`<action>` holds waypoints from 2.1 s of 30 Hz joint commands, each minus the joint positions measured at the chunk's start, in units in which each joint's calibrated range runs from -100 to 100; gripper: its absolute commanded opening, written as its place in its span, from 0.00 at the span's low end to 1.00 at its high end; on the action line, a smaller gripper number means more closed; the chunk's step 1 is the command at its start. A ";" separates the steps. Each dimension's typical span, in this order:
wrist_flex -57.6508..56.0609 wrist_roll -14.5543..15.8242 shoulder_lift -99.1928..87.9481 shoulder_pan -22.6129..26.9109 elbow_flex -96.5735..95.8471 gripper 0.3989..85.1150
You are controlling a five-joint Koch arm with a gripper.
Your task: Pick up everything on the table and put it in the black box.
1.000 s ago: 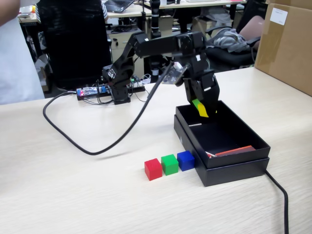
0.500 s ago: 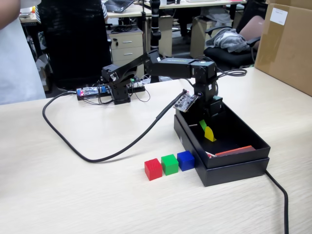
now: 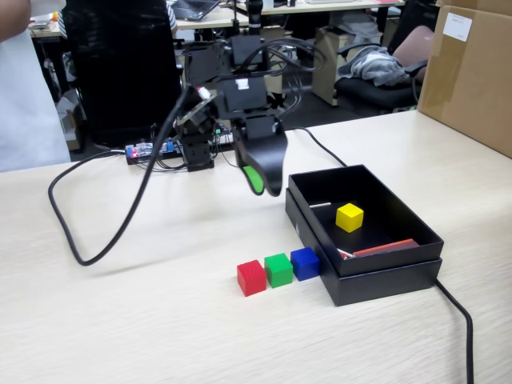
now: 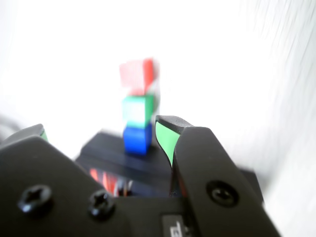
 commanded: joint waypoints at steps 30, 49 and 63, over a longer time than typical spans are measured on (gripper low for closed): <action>-0.69 -1.61 33.45 -2.39 23.08 0.06; -2.42 2.54 9.36 11.87 18.45 0.07; -2.51 4.69 30.59 13.24 20.45 0.07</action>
